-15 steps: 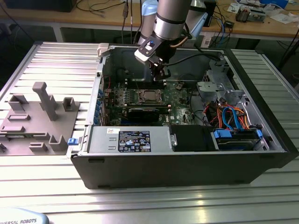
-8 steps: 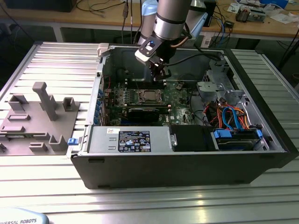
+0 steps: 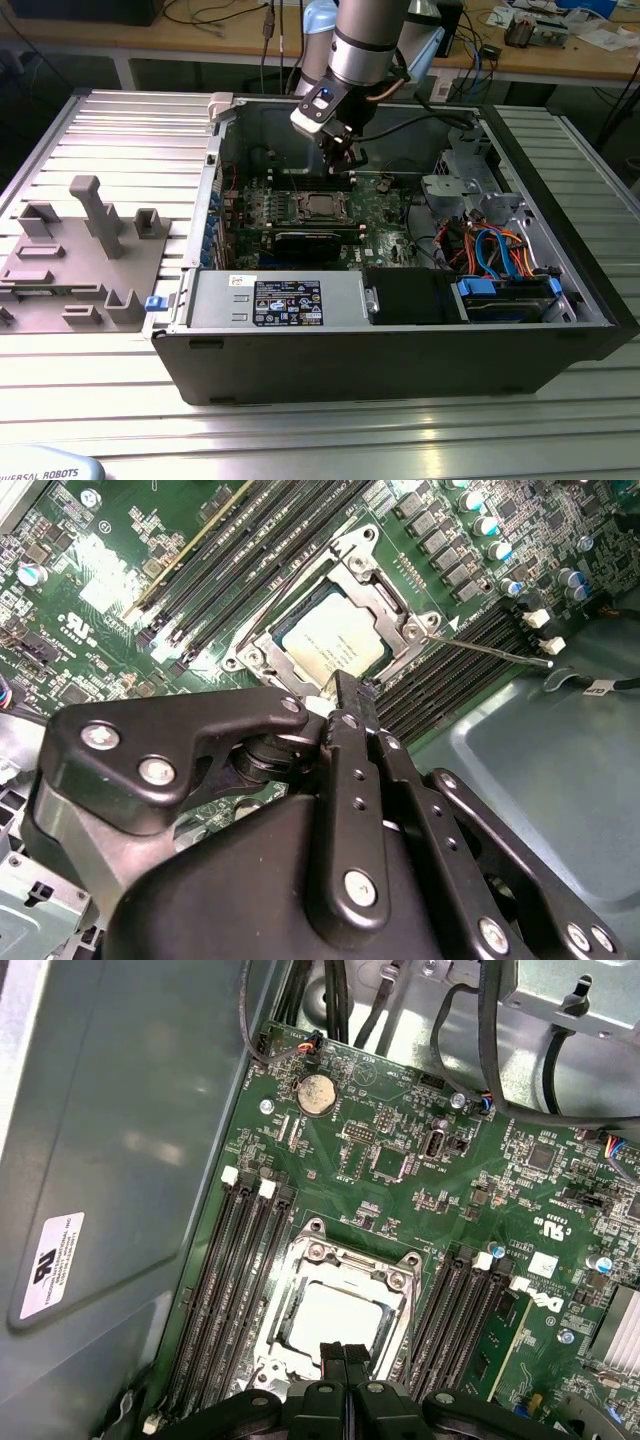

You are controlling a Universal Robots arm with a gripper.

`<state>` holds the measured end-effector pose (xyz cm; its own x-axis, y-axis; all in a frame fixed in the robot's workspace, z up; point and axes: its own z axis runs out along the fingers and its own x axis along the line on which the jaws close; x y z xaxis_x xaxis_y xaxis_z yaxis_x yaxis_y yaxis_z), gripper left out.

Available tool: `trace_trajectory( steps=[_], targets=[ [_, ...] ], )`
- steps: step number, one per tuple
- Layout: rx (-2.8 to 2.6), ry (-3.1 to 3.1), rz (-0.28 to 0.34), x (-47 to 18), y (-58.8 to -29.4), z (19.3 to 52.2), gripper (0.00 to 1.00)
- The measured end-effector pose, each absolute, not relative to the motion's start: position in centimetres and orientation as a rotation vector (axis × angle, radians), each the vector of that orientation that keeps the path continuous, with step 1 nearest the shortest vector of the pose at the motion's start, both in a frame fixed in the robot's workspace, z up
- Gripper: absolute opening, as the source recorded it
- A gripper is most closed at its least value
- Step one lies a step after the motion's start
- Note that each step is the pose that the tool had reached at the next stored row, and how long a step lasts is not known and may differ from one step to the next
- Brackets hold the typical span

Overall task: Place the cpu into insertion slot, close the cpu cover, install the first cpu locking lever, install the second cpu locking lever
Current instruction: 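Install the first cpu locking lever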

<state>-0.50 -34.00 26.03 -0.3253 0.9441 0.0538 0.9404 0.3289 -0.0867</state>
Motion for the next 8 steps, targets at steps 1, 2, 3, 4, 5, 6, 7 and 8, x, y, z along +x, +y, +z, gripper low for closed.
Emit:
trace_trajectory(
  steps=[1,2,3,4,5,6,7,8],
  targets=[
    [-1.766,-2.483,0.060,-0.50,-34.00,26.04,0.11],
    [-1.766,-2.483,0.060,-0.50,-34.00,26.04,0.11],
    [-1.766,-2.483,0.060,-0.50,-34.00,26.03,0.11],
    [-1.766,-2.483,0.060,-0.50,-34.00,26.04,0.11],
    [-1.769,-2.487,0.054,-0.51,-34.00,26.02,0.11],
    [-1.773,-2.494,0.047,-0.50,-34.00,26.01,0.11],
    [-1.778,-2.501,0.037,-0.50,-34.00,26.00,0.11],
    [-1.787,-2.513,0.022,-0.50,-34.00,25.98,0.11]
  ],
)
